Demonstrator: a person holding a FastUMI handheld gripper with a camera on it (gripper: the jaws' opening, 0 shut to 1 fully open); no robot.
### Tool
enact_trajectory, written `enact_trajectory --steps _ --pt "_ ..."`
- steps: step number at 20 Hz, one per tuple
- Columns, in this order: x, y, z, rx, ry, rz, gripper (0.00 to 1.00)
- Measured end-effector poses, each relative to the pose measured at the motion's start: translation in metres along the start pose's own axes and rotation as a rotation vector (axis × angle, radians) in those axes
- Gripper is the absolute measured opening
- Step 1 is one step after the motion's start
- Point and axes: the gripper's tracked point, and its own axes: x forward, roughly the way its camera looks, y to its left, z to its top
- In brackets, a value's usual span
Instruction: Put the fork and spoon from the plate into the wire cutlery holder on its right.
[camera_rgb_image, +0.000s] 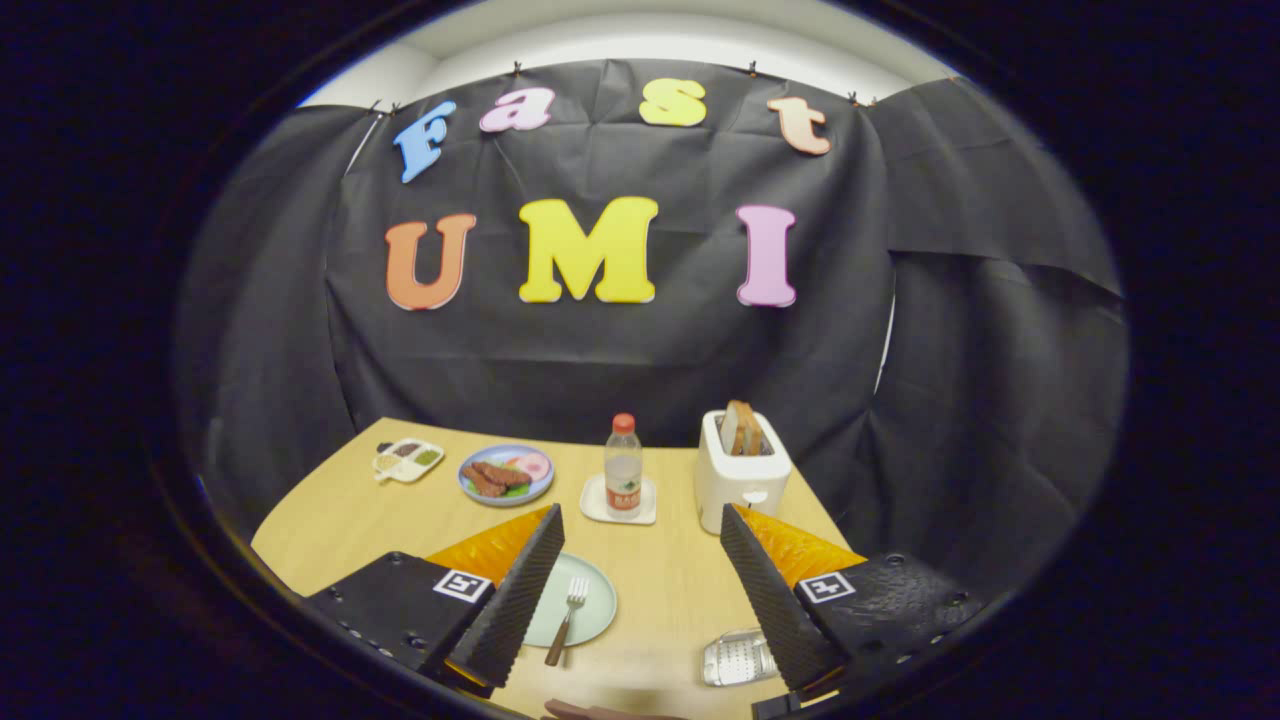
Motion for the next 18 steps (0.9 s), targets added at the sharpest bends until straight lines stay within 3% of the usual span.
enact_trajectory --steps 7,12,15,18 --pt "0.059 0.040 -0.095 -0.022 0.241 0.021 0.94" --pt "0.086 0.072 -0.130 -0.030 0.310 0.063 0.93" --pt "0.106 0.082 -0.163 -0.033 0.376 0.060 0.75" --pt "0.119 0.083 -0.189 -0.023 0.446 0.040 0.69"
